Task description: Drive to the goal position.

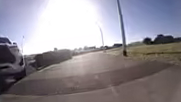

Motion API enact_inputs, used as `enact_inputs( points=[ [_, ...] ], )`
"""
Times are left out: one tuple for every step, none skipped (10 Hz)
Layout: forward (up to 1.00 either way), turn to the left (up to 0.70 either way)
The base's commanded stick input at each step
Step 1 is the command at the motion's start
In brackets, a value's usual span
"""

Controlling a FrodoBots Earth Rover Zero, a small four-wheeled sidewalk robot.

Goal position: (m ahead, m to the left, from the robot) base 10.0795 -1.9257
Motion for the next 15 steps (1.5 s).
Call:
enact_inputs(
  points=[
    [0.70,0.00],
    [0.70,0.00],
    [0.70,0.00],
    [0.70,0.00],
    [0.70,0.00],
    [0.70,0.00],
    [0.70,0.00],
    [0.70,0.00],
    [0.70,0.00],
    [0.70,0.00],
    [0.70,0.00],
    [0.70,0.00],
    [0.70,0.00],
    [0.70,0.00],
    [0.70,0.00]
  ],
)
